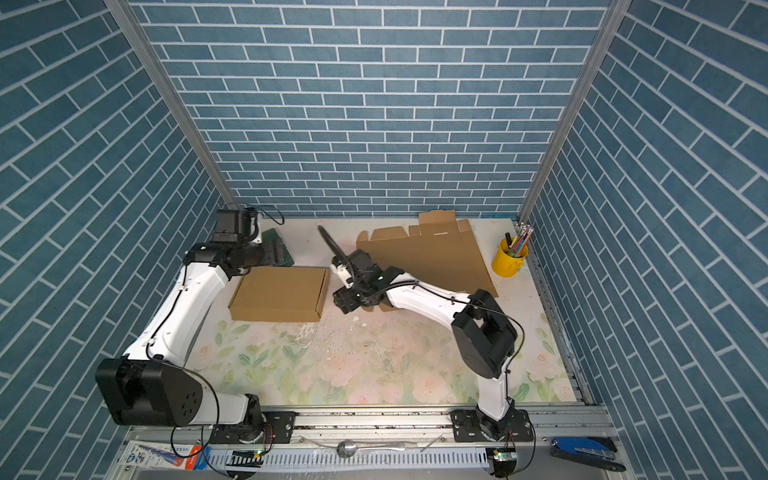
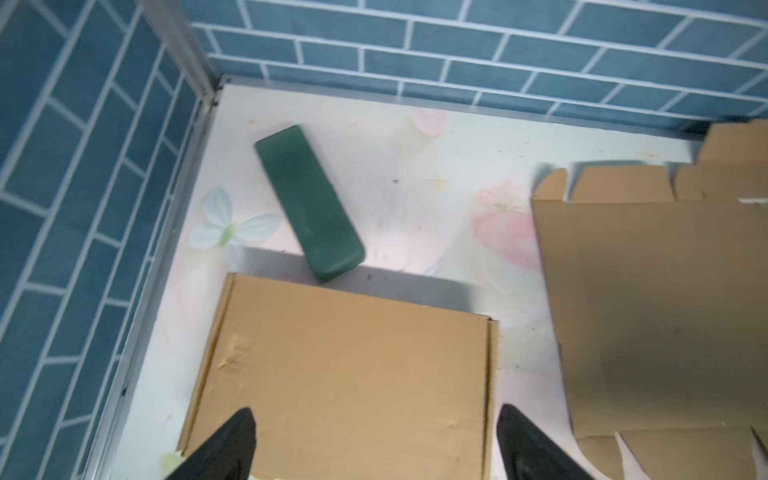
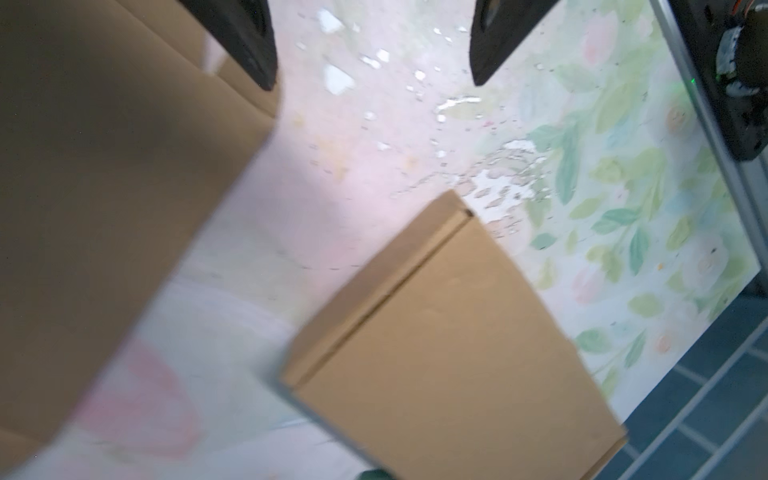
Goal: Fold the paper box
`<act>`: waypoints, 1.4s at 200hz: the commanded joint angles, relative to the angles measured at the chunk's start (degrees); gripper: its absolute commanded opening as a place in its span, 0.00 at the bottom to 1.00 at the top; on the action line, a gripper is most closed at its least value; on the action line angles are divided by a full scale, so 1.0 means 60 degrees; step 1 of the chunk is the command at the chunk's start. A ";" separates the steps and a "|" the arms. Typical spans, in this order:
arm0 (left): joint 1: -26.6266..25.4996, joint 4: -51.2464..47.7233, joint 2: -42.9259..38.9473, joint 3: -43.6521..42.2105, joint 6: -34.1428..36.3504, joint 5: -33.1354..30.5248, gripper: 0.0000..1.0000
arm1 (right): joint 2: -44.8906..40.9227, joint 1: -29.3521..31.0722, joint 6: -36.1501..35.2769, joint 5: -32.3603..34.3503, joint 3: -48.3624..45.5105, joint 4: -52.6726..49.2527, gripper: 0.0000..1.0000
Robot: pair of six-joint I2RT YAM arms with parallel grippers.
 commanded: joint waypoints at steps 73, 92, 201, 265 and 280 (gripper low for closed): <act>-0.3610 0.0702 0.4115 0.1426 -0.1440 0.0570 0.87 | -0.2291 -0.6459 0.1359 0.0779 -0.2195 -0.2481 0.67; -0.3390 0.0930 0.4698 0.1420 -0.1786 0.0997 0.86 | -0.2261 -0.6391 0.1964 0.0181 -0.2733 -0.2060 0.67; -0.4152 0.1554 0.6176 0.2634 -0.1934 0.1138 0.81 | -0.2957 -0.8358 0.2464 -0.0083 -0.3883 -0.2148 0.69; -0.4773 0.2329 0.6614 0.2923 -0.1787 0.1512 0.83 | -0.4209 -0.8968 0.4023 -0.0915 -0.5855 -0.1811 0.73; -0.4784 0.2407 0.6264 0.2661 -0.1629 0.1162 0.86 | -0.4209 -0.8972 0.4762 -0.1297 -0.6285 -0.1028 0.74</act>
